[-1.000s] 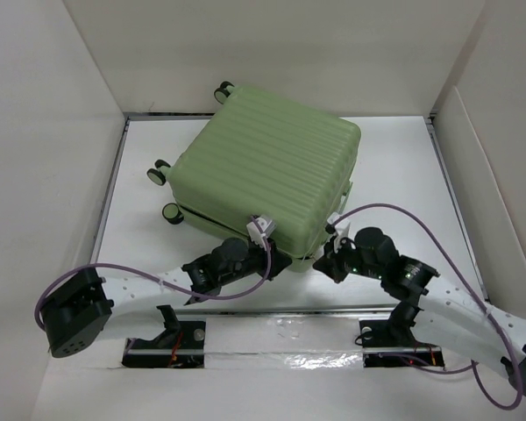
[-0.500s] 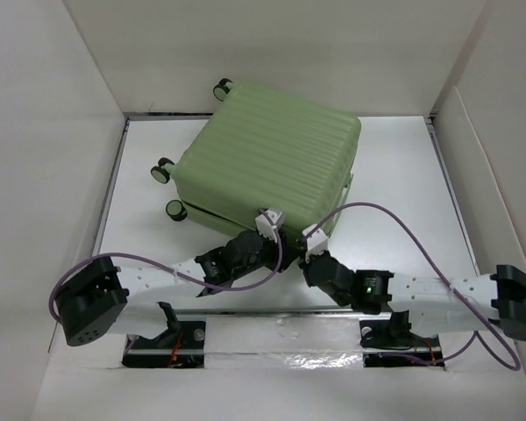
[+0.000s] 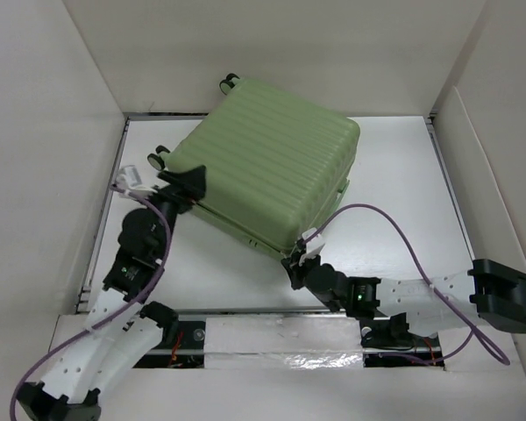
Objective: Pack the luggage
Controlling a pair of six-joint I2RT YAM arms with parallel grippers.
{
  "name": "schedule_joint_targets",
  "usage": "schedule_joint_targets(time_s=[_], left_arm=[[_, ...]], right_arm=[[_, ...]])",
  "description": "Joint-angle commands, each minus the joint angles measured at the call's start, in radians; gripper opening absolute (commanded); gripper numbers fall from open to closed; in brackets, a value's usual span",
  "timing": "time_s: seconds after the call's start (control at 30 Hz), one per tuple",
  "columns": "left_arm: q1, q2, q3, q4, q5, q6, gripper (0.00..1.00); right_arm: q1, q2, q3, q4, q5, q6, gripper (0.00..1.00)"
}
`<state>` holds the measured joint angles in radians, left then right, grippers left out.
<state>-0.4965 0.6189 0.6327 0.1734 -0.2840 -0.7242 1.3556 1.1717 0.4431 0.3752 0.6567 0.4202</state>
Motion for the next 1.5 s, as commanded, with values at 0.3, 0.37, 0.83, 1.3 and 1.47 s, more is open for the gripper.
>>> schedule_joint_targets(time_s=[0.3, 0.37, 0.83, 1.3, 1.47], left_arm=[[0.656, 0.484, 0.298, -0.081, 0.387, -0.081, 0.9], [0.67, 0.527, 0.321, -0.075, 0.413, -0.067, 0.9], [0.681, 0.873, 0.516, 0.017, 0.577, -0.101, 0.88], [0.681, 0.93, 0.429, 0.333, 0.655, -0.208, 0.0], [0.635, 0.796, 0.207, 0.517, 0.6, -0.199, 0.0]], right_arm=[[0.02, -0.033, 0.026, 0.223, -0.115, -0.029, 0.0], [0.02, -0.037, 0.019, 0.225, -0.118, -0.029, 0.0], [0.02, -0.037, 0.002, 0.228, -0.161, -0.024, 0.0], [-0.009, -0.037, 0.026, 0.206, -0.177, -0.046, 0.0], [-0.061, -0.078, 0.042, 0.179, -0.209, -0.08, 0.0]])
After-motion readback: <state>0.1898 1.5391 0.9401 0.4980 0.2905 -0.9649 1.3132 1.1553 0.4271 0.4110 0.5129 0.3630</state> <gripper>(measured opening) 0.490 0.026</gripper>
